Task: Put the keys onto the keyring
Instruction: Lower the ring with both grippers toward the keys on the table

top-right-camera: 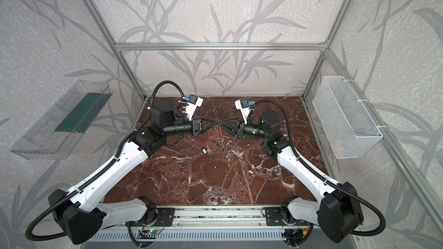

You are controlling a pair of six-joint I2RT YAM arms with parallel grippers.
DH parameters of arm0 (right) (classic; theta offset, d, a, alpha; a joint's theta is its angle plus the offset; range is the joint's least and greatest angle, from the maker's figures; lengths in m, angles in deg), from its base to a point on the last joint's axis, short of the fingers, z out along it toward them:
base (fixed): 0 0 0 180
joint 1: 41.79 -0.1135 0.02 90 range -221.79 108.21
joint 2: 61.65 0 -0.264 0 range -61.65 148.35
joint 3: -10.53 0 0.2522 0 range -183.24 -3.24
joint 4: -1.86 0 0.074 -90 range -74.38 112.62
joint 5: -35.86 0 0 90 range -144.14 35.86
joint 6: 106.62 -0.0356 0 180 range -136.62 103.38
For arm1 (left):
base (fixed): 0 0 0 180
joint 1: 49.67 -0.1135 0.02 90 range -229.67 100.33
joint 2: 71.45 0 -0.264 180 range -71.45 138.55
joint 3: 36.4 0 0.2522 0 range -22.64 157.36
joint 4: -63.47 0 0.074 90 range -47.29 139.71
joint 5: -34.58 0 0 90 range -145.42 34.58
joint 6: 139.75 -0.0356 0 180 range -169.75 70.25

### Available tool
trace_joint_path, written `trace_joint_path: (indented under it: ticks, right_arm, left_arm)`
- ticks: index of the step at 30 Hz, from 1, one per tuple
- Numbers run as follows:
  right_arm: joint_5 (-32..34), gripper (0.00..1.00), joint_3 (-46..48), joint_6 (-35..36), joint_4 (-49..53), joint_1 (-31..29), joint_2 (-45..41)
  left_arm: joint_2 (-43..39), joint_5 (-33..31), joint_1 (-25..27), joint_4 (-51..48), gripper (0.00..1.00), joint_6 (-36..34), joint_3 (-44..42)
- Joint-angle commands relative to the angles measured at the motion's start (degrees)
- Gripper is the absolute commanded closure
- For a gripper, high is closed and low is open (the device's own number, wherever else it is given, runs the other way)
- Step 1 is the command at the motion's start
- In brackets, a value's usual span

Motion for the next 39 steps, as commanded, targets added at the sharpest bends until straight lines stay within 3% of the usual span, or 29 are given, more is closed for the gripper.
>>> trace_joint_path:
  ticks: [1, 20, 28, 39]
  right_arm:
    - [1.23, 0.70, 0.85, -1.42, -3.69, 1.84, -2.63]
    - [0.10, 0.70, 1.51, -2.26, -5.03, 2.93, -1.89]
    - [-3.09, 0.71, -2.77, 1.70, 1.10, 0.51, 0.32]
    - [-5.39, 0.74, -4.56, 3.43, 4.42, -1.11, 2.69]
  left_arm:
    - [-1.88, -1.63, -0.69, -0.50, 1.00, 0.20, -0.33]
    - [-1.44, -0.91, -0.65, -0.99, 1.00, -0.36, 0.45]
    - [-0.29, 4.64, -0.71, -1.80, 1.00, -2.31, 1.72]
    - [0.71, 5.93, -0.49, -1.48, 1.00, -2.18, 2.39]
